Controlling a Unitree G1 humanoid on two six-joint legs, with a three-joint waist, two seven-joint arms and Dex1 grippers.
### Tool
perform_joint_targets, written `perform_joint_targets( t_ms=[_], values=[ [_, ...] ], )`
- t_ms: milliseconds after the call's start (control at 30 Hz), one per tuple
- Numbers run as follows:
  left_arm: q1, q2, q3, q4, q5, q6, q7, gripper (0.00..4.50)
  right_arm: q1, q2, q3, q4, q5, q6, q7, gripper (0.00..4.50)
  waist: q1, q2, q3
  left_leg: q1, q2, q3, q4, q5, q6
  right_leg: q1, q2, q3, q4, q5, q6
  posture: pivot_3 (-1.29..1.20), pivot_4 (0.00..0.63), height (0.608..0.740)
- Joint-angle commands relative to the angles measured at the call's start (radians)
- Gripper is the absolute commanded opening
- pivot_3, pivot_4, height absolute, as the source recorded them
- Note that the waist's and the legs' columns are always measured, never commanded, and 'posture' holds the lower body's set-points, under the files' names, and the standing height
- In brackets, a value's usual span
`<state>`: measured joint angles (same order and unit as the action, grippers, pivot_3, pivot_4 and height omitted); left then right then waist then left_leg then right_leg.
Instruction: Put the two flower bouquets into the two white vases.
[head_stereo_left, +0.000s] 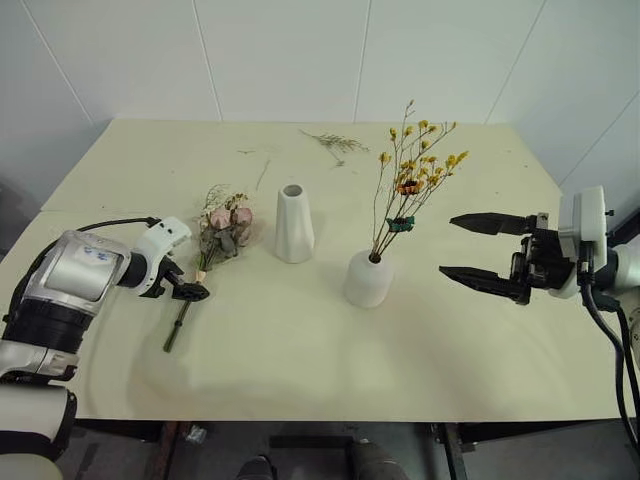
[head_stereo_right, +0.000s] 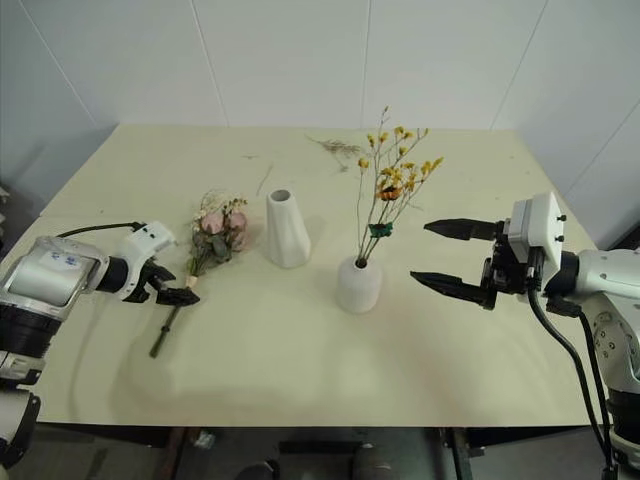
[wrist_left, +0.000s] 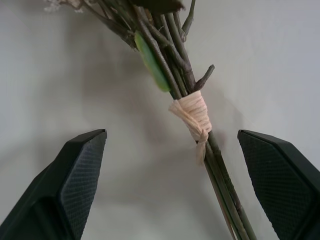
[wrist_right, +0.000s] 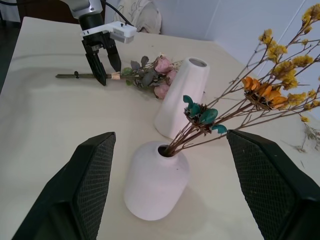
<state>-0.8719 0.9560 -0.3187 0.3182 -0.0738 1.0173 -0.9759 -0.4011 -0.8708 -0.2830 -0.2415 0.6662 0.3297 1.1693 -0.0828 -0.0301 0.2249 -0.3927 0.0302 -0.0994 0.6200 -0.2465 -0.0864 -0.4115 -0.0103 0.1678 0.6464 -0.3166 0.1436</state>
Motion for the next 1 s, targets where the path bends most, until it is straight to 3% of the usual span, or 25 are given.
perform_joint_targets(
  t_ms=[33,300,400,833,1000],
  values=[
    [-0.061,0.011,-0.049,0.06,0.065,-0.013,-0.021,4.5,0.017,0.016,-0.018,-0.051,0.027,-0.001,-0.02,3.76,0.001,0.0,0.0,0.0,0.0,0.0,0.0,0.0,0.0,0.0,0.0,0.0,0.0,0.0,0.0,0.0,0.15,0.74],
    [-0.14,-0.042,-0.124,0.163,0.131,-0.049,-0.066,4.5,0.061,0.041,-0.031,-0.102,0.053,-0.001,-0.051,3.76,0.004,0.0,0.0,0.0,0.0,0.0,0.0,0.0,0.0,0.0,0.0,0.0,0.0,0.0,0.0,0.0,0.15,0.74],
    [-0.142,-0.055,-0.114,0.188,0.141,-0.064,-0.072,3.93,0.067,0.041,-0.031,-0.113,0.06,0.0,-0.055,3.8,0.005,0.0,0.0,0.0,0.0,0.0,0.001,0.0,0.0,0.001,0.0,0.0,0.001,0.0,0.0,0.0,0.15,0.74],
    [-0.042,-0.075,0.015,0.269,0.119,-0.118,-0.031,0.1,0.052,0.012,-0.024,-0.143,0.079,0.002,-0.025,3.8,0.0,0.0,0.0,0.003,0.0,0.0,0.005,0.0,0.0,0.002,0.0,0.0,0.006,0.0,0.0,0.0,0.15,0.74],
    [-0.021,-0.112,0.151,0.32,0.079,-0.196,0.031,0.02,0.064,-0.006,-0.036,-0.128,0.069,-0.011,0.001,3.8,0.0,0.002,-0.001,0.005,0.0,0.0,0.007,0.0,0.0,0.004,0.0,0.001,0.007,0.0,0.0,0.0,0.15,0.74]
  ],
)
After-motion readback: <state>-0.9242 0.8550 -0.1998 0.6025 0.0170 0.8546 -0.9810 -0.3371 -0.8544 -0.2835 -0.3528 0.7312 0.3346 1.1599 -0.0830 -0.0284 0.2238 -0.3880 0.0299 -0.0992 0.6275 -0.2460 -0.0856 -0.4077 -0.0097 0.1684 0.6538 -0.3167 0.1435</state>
